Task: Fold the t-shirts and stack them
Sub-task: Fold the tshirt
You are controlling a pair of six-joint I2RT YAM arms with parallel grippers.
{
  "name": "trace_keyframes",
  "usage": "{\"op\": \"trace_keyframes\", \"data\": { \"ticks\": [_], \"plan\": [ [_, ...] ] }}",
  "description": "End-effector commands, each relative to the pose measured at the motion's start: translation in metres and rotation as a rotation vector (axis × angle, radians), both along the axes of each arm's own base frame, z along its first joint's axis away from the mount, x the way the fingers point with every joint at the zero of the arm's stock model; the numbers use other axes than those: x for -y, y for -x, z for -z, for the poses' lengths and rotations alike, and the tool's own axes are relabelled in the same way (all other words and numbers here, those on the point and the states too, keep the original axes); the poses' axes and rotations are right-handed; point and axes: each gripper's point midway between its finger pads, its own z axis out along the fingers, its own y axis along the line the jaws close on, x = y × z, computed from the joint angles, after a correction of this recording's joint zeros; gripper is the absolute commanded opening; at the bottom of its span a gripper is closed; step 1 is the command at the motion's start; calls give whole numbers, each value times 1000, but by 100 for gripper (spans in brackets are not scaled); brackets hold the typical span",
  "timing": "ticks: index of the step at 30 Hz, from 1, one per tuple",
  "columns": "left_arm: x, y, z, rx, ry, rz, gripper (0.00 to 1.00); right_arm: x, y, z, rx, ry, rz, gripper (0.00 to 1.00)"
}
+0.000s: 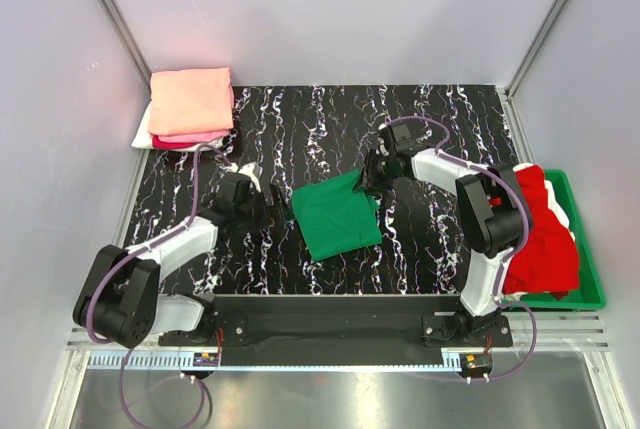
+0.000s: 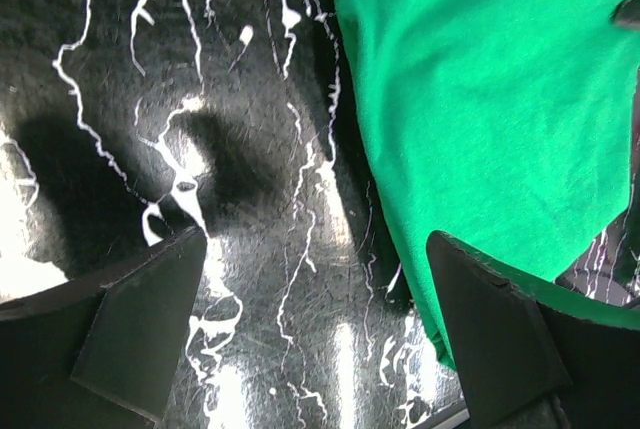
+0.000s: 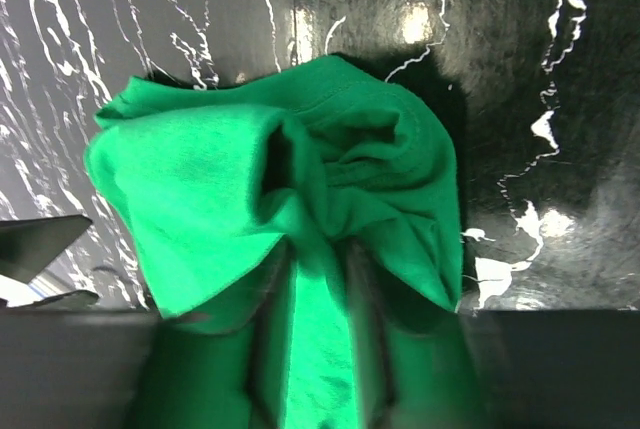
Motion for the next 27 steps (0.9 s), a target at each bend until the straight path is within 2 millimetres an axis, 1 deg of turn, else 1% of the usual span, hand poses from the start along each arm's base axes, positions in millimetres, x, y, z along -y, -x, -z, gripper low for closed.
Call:
{"op": "trace_keyframes", "data": {
  "ticks": [1,2,3,4,6,7,9,10,11,12,13,14,15,16,18,19,20,21,22,23,24,25,26,27],
  "plan": [
    [6,-14,-7,67,35,2,99,-5,-8,-13,57,-28,-16,30],
    [7,-14,-5,61,33,2,99,-5,-9,-21,76,-33,-18,17],
    [6,-14,-3,61,31,3,99,-4,-8,-24,76,-32,-21,7],
    [7,-14,-2,57,32,3,99,-4,-8,-34,95,-37,-21,1],
    [7,-14,0,55,31,3,99,1,-5,-42,107,-17,-21,0],
    [7,-13,0,55,31,3,99,8,-7,-52,144,11,-5,0],
    [6,-14,1,54,30,2,99,20,-4,-57,161,50,17,0],
    [6,-14,1,55,29,3,99,29,-6,-58,174,77,49,0],
    [6,-14,2,51,27,3,99,40,-3,-57,174,84,80,0],
    [7,-14,3,51,27,3,99,43,-7,-56,188,76,101,0],
    [7,-14,4,47,28,5,99,45,-6,-51,179,67,109,0],
    [7,-14,4,43,28,4,99,52,-4,-38,150,70,127,0],
    [7,-14,5,39,26,6,99,50,-4,-32,136,59,117,0],
    [8,-15,5,39,28,8,99,49,-3,-15,100,66,110,0],
    [8,-14,6,34,27,8,99,51,-5,-1,72,69,117,0],
    [8,-15,6,33,26,10,99,52,-6,10,47,68,132,0],
    [8,-15,6,33,26,8,99,54,-3,18,29,63,140,0],
    [8,-14,7,31,26,8,99,56,-7,20,38,32,149,0],
    [8,-14,7,27,27,9,99,57,-7,25,27,18,154,0],
    [8,-15,7,27,23,5,99,60,-1,33,7,9,161,0],
    [7,-16,5,24,17,2,99,58,-3,31,23,-26,153,0],
    [9,-17,-1,38,23,2,99,61,-3,31,26,-45,156,0],
    [12,-18,-8,52,31,6,99,62,4,36,15,-56,153,0],
    [20,-22,-23,85,25,15,99,59,4,33,27,-87,140,0]
  ]
}}
